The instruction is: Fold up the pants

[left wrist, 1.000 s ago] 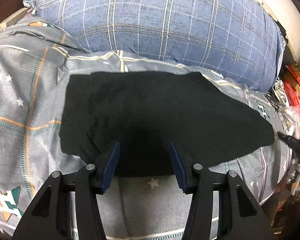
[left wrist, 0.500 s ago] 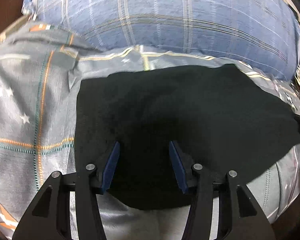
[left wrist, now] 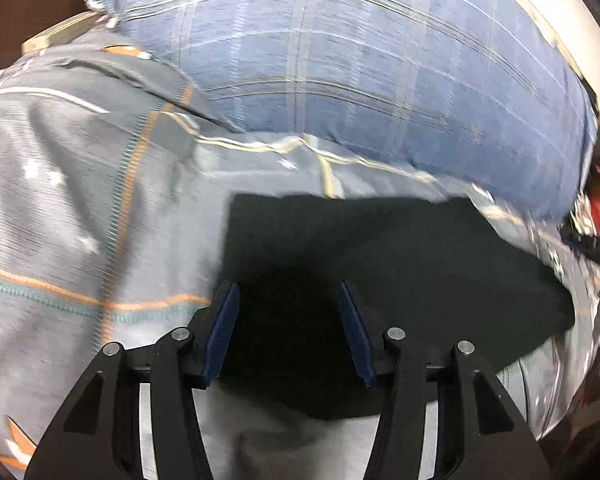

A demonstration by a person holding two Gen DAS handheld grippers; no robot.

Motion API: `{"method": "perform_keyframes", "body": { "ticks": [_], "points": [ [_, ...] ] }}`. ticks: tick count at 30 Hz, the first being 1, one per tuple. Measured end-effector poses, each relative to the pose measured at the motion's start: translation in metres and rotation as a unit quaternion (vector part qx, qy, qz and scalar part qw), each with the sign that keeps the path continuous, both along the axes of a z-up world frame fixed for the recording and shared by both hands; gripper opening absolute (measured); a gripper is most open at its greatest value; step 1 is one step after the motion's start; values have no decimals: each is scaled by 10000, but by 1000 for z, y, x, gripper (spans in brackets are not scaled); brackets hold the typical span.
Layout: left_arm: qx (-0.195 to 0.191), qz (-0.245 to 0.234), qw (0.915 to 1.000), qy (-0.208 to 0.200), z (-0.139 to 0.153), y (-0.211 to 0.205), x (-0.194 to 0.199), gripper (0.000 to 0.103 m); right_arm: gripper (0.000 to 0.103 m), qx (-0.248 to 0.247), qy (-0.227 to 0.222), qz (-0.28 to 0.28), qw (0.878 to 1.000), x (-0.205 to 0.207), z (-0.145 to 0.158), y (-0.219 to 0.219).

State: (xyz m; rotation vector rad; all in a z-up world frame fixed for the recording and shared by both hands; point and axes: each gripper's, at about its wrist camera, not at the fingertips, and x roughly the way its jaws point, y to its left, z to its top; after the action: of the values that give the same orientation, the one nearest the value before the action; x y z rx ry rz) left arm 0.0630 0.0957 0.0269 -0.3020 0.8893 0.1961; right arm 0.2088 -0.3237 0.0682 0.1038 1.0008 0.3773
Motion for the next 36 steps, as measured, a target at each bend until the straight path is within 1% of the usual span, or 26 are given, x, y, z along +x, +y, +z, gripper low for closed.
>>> {"method": "perform_keyframes", "body": {
  "ticks": [2, 3, 5, 6, 7, 8, 10, 11, 12, 13, 14, 15, 16, 18, 20, 21, 22, 23, 24, 25, 27, 28, 29, 34, 35, 36],
  "points": [
    [-127, 146, 9998, 89, -3, 16, 7, 51, 47, 224, 125, 384, 9989, 3, -1, 38],
    [-198, 109, 9997, 126, -5, 22, 12, 51, 46, 314, 212, 634, 9973, 10, -5, 64],
    [-193, 42, 9996, 184, -7, 27, 23, 51, 47, 283, 309, 846, 9955, 22, -14, 98],
    [-206, -24, 9996, 203, -9, 29, 28, 53, 47, 224, 448, 931, 9944, 32, -24, 120],
    [-248, -133, 9993, 241, -11, 31, 36, 57, 47, 200, 536, 962, 9937, 39, -30, 131],
    [-270, -212, 9990, 277, -13, 32, 44, 59, 47, 139, 649, 971, 9931, 47, -39, 144],
    [-212, -364, 9985, 357, -18, 34, 62, 59, 47, 71, 855, 916, 9921, 55, -54, 164],
    [-174, -527, 9975, 432, -20, 31, 67, 55, 39, 163, 1000, 939, 9904, 59, -61, 168],
    [-183, -641, 9965, 512, -21, 28, 71, 42, 7, 268, 1159, 971, 9881, 60, -65, 173],
    [-287, -750, 9949, 609, -22, 28, 74, 21, 2, 217, 1310, 984, 9862, 60, -69, 178],
    [-438, -773, 9943, 597, -20, 30, 75, 14, 0, 128, 1301, 1009, 9863, 59, -67, 184],
    [-506, -773, 9942, 543, -15, 32, 74, 9, 0, 42, 1169, 1113, 9869, 56, -60, 191],
    [-563, -742, 9943, 520, -12, 36, 75, 9, 0, 32, 1100, 1144, 9873, 55, -55, 195],
    [-737, -502, 9948, 487, -8, 46, 75, 7, 0, 113, 899, 1129, 9895, 61, -42, 201],
    [-873, -282, 9943, 544, -11, 55, 78, 6, 0, 87, 753, 989, 9922, 74, -38, 206],
    [-869, -193, 9944, 577, -15, 59, 80, 7, 0, 114, 718, 905, 9932, 80, -37, 205],
    [-843, -149, 9945, 602, -17, 60, 80, 7, 1, 162, 665, 848, 9940, 86, -37, 205],
    [-837, -119, 9944, 626, -19, 62, 80, 7, 6, 212, 659, 855, 9939, 89, -36, 205],
    [-882, -107, 9941, 626, -21, 64, 78, 7, 7, 234, 723, 889, 9931, 90, -37, 203],
    [-942, -108, 9938, 586, -22, 65, 76, 7, 12, 205, 806, 908, 9924, 89, -38, 200],
    [-985, -143, 9938, 495, -22, 66, 70, 7, 41, 73, 819, 977, 9918, 82, -37, 193],
    [-1004, -151, 9937, 469, -22, 67, 68, 7, 46, -8, 792, 1013, 9917, 77, -37, 190],
    [-1027, -152, 9936, 447, -23, 68, 66, 7, 48, -100, 792, 1030, 9915, 73, -37, 188],
    [-1194, -94, 9922, 355, -21, 72, 61, 7, 48, -332, 1019, 1028, 9889, 68, -59, 187],
    [-1216, -91, 9920, 328, -20, 72, 60, 7, 38, -261, 1155, 1088, 9870, 69, -66, 190],
    [-1224, -91, 9920, 311, -19, 73, 61, 7, 7, -229, 1257, 1117, 9855, 69, -70, 189]
  ]
}}
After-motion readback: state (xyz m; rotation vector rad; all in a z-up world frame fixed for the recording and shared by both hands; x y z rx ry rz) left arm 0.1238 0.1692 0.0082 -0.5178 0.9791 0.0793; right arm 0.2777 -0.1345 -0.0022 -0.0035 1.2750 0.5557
